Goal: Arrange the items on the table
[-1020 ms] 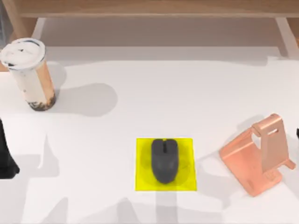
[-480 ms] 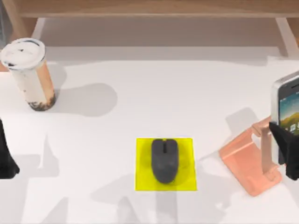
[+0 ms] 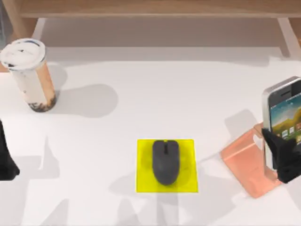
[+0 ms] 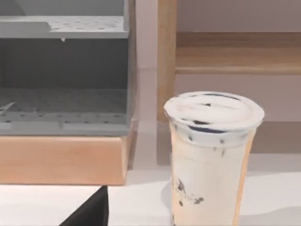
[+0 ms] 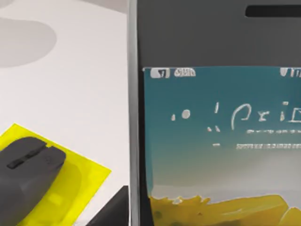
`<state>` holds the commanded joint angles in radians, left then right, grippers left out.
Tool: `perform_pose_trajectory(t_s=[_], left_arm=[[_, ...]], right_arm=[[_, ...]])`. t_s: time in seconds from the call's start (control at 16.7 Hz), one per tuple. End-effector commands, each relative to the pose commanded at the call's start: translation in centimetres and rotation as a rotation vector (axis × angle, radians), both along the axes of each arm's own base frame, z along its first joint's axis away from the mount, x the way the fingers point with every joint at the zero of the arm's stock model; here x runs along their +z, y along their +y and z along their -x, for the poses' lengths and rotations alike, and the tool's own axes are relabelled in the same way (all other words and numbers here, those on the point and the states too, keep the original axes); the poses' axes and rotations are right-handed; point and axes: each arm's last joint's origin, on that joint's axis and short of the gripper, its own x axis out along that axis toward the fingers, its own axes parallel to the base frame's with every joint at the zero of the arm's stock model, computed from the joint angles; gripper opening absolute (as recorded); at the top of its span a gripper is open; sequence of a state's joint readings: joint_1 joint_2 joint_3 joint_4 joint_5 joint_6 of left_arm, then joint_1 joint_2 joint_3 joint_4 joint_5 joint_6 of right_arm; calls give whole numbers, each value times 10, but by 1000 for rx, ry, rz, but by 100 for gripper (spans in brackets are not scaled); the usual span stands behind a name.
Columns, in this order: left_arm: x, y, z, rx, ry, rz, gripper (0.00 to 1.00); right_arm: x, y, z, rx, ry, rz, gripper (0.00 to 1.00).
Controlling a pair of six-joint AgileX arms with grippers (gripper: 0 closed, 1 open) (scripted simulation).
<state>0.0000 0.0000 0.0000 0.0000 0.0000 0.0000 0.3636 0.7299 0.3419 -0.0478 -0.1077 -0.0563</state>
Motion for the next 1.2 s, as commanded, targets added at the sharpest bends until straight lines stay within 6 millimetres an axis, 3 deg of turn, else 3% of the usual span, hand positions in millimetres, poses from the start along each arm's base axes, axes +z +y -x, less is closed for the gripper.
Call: perform_pose_trajectory(t_s=[0.78,1.2], left_arm=[[0,0,0,0,0,0,100],[0,0,0,0,0,0,100]], right_arm=[[0,0,0,0,0,0,98],[0,0,0,0,0,0,100]])
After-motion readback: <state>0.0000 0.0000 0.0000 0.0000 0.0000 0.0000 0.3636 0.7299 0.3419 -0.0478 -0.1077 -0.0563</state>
